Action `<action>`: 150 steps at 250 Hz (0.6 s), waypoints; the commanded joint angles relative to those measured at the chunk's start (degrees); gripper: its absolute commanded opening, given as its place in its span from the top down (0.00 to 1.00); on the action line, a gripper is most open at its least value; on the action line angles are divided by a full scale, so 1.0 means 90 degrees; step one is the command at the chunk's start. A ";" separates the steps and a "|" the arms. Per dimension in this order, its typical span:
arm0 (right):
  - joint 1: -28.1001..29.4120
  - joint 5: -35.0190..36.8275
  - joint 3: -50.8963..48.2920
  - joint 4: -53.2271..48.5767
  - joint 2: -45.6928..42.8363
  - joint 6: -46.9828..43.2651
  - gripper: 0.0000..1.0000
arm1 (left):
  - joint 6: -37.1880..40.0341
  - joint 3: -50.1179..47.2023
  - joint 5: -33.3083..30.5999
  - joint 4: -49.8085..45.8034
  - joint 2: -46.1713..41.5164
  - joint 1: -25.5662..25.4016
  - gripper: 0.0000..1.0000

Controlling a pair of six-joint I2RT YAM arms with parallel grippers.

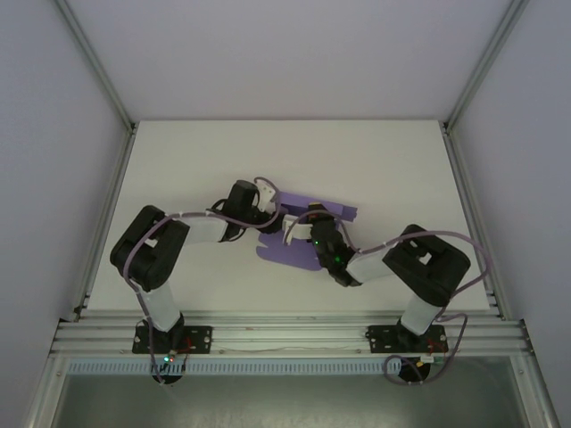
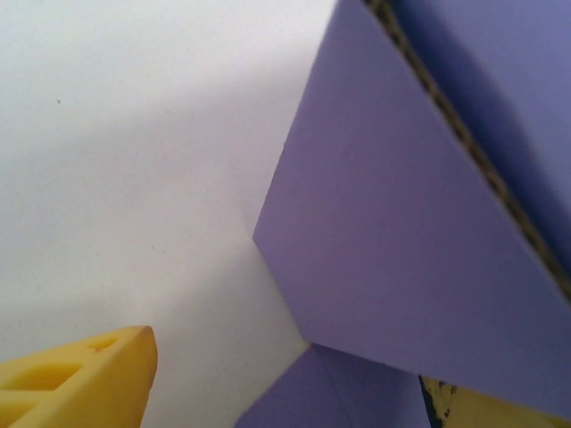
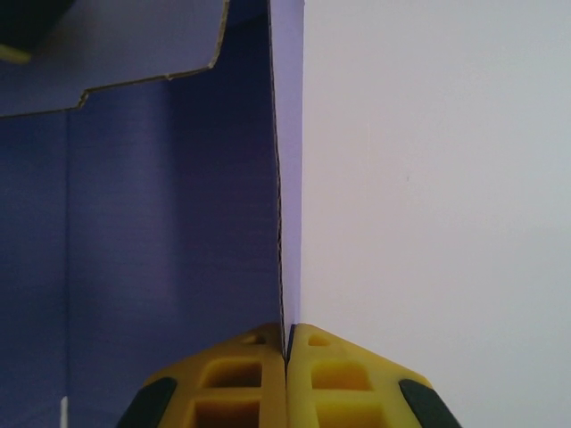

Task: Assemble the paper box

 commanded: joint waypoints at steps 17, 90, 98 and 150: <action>0.0119 -0.0973 -0.0083 -0.1396 -0.0240 0.0751 1.00 | 0.0204 0.0505 0.0490 0.0650 0.0087 -0.0045 0.26; -0.0275 -0.1644 0.0441 -0.3236 -0.0592 0.1742 1.00 | 0.0455 0.0486 0.0806 0.1221 0.0131 -0.0107 0.26; -0.0300 -0.1662 0.0493 -0.3336 -0.0563 0.1764 1.00 | 0.0484 0.0523 0.0878 0.1209 0.0165 -0.0113 0.26; -0.0347 -0.1789 0.0565 -0.3240 -0.0384 0.1745 1.00 | 0.0576 0.0839 0.1055 0.1050 0.0431 -0.0178 0.26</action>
